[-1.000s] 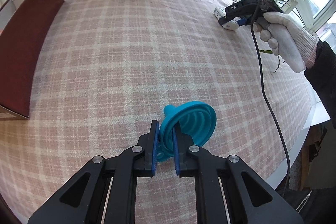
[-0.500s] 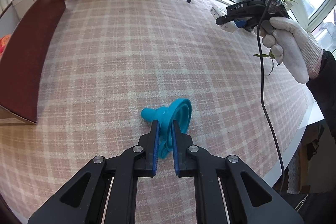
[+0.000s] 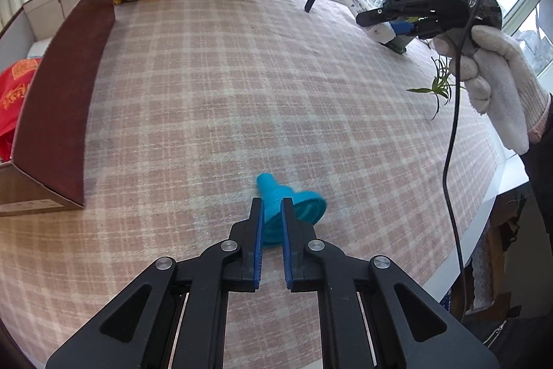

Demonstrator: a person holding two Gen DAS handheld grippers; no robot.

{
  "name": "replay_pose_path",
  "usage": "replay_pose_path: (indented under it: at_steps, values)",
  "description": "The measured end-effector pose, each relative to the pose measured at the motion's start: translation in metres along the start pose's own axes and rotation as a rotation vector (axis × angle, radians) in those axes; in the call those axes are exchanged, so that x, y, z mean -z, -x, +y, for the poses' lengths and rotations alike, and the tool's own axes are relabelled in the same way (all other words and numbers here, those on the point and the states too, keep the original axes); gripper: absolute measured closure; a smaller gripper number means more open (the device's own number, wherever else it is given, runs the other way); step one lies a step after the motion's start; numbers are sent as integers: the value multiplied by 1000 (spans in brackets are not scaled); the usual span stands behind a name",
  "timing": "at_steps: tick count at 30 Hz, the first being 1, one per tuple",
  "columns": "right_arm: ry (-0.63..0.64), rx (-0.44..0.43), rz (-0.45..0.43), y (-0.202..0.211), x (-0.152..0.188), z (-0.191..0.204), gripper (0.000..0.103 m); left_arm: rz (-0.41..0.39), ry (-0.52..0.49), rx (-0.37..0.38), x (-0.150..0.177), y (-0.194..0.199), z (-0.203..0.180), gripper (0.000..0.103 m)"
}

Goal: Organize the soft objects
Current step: 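Carry the blue funnel with the left gripper while the right gripper carries the tissue pack to the box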

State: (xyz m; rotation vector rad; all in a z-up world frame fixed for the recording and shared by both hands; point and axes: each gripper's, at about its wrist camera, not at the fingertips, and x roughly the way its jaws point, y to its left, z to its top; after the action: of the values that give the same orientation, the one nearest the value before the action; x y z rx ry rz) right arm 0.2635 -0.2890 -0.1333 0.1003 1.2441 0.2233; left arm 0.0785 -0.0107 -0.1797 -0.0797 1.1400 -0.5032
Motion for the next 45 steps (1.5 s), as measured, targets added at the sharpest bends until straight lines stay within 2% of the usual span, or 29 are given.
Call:
replay_pose_path:
  at_steps: [2,4,5,7,9,13,15,19,21,25,29,31,39,45]
  values:
    - [2,-8,-2,0,4,4,55,6,-8,-4,1,0,2,95]
    - [4,-10,-3,4,9,8,55,20,-40,39,3,1,3,95]
    - [4,-12,-3,5,12,9,55,25,-55,35,3,1,1,95]
    - [3,-19,-3,7,16,9,55,38,-105,-6,4,0,-3,92]
    - [3,-21,-5,10,21,10,55,50,-134,-22,4,-2,-5,87]
    - [5,-13,-10,13,25,8,55,83,-187,-35,5,-6,-10,83]
    - [0,-14,-11,14,29,5,55,78,-207,-57,4,-6,-12,73]
    - [-3,-6,-9,15,37,-1,55,76,-230,-98,1,-7,-14,73]
    - [-12,-11,-6,15,41,-6,55,62,-251,-112,1,-6,-16,73]
    - [-28,-10,-11,17,47,-15,55,115,-238,-41,1,-14,-13,73]
    - [-47,-15,-16,19,52,-24,55,108,-247,-95,1,-21,-16,73]
    - [-52,-15,-17,19,53,-28,55,117,-241,-95,0,-24,-16,73]
    - [-81,-32,-21,21,59,-39,55,125,-303,-146,-4,-40,-28,91]
    - [-92,-36,-22,22,62,-44,55,120,-313,-139,-3,-41,-33,94]
